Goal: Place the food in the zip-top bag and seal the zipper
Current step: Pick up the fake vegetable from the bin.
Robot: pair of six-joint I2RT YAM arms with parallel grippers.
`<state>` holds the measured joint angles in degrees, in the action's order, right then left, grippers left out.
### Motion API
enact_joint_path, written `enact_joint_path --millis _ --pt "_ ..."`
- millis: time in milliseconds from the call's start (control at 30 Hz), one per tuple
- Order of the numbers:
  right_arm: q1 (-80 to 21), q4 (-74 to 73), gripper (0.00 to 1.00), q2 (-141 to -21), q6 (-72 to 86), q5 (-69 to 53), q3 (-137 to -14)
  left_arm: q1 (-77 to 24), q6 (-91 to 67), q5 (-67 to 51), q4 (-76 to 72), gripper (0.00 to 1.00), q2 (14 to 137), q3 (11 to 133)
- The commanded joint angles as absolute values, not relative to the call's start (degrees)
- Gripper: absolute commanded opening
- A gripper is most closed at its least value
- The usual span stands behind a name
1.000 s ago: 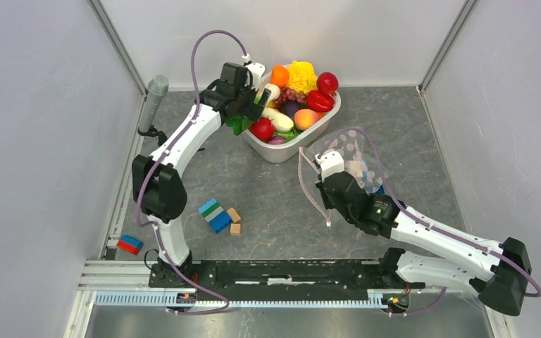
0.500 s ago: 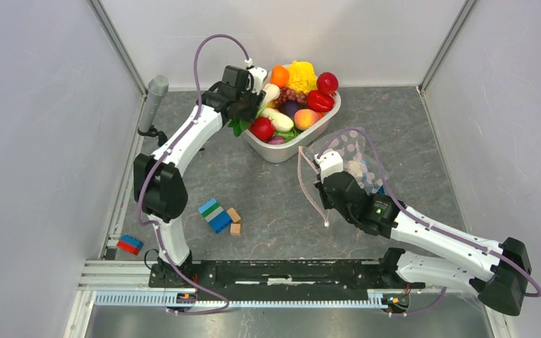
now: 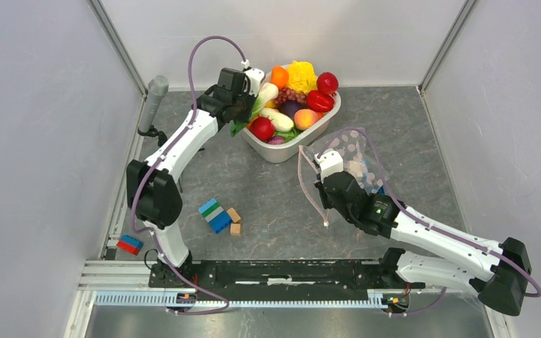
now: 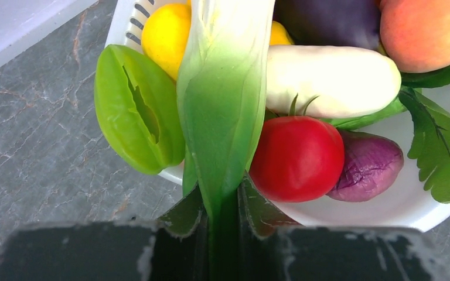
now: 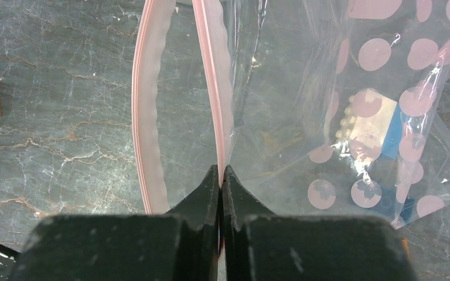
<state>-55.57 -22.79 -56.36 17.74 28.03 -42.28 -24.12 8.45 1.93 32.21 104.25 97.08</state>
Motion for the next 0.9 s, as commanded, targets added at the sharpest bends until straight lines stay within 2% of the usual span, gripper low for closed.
enact_joint_path --millis 0,567,867 --pt "-55.4 -20.4 0.05 -55.9 18.4 28.5 -42.4 -23.9 9.7 1.0 30.0 0.04 99.9 96.4" --pt "-55.3 -18.6 0.04 -53.0 21.7 31.5 -41.0 -23.8 6.8 -7.6 28.8 0.02 89.3 91.9" --pt "-55.4 -17.8 0.04 -52.8 22.8 32.2 -40.5 -23.9 0.6 -16.9 24.4 0.02 78.7 83.3"
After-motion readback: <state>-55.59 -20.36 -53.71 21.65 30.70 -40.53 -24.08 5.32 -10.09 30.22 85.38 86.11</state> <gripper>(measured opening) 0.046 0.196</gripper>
